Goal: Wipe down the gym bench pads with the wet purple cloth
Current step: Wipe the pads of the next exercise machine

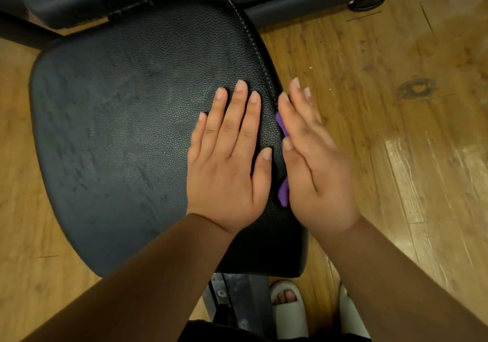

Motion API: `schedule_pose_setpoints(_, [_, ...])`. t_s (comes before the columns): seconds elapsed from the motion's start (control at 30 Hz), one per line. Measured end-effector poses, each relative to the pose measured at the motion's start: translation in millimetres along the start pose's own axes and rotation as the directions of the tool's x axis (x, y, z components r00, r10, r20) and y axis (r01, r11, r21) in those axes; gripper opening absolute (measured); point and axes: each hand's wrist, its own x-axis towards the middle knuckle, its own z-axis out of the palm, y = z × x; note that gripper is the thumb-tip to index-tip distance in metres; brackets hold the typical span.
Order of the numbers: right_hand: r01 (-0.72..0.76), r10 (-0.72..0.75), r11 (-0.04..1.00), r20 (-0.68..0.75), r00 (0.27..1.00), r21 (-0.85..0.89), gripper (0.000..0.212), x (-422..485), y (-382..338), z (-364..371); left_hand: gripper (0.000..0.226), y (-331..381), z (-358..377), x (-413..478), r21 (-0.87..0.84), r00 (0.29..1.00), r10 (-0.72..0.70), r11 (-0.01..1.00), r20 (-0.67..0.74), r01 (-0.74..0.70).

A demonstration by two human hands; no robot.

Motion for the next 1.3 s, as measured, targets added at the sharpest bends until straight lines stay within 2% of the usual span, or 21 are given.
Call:
schedule_pose_setpoints(0.17, [-0.005,0.005,0.999,0.01,1.0,-0.036,0.047,-33.1,-0.3,0.1,0.054,1.0,-4.3,0.2,-0.016,0.999,0.02,1.0,0.034,-0.019])
schedule_pose_setpoints(0.27, [-0.045,0.043,0.998,0.047,0.998,0.043,0.046,-8.4,2.5,-4.3,0.056,4.2,-9.5,1.2,-0.004,0.998,0.021,1.0,0.065,-0.021])
schedule_pose_setpoints(0.4, [-0.154,0.15,0.971,0.039,0.988,0.18,0.045,4.6,0.8,-5.5,0.059,17.2,-8.7,1.1,-0.077,0.994,-0.038,0.996,0.105,0.046])
schedule_pose_setpoints(0.57, [-0.23,0.227,0.945,0.04,0.973,0.23,0.047,-37.8,0.4,-5.1,0.059,19.3,5.5,-2.9,0.005,1.0,-0.02,1.0,0.018,0.02])
schedule_pose_setpoints(0.77, [-0.276,0.286,0.845,0.05,0.957,0.458,0.042,0.7,5.5,-2.6,0.056,17.6,7.5,-7.3,0.034,0.997,0.077,0.996,0.007,-0.077])
schedule_pose_setpoints(0.97, [-0.326,0.312,0.828,0.107,0.944,0.457,0.044,-46.1,9.9,-8.4,0.056,16.5,8.4,-7.3,0.033,0.997,0.071,0.997,0.006,-0.071])
schedule_pose_setpoints(1.2, [-0.379,0.385,0.669,0.139,0.913,0.64,0.039,-6.3,18.7,-2.3,0.056,17.1,9.4,-7.4,0.053,0.997,0.076,0.996,0.012,-0.076])
schedule_pose_setpoints(1.3, [-0.402,0.403,0.646,0.157,0.902,0.649,0.041,-24.9,18.6,-3.9,0.057,16.0,9.6,-7.5,0.069,0.997,0.079,0.994,0.019,-0.08])
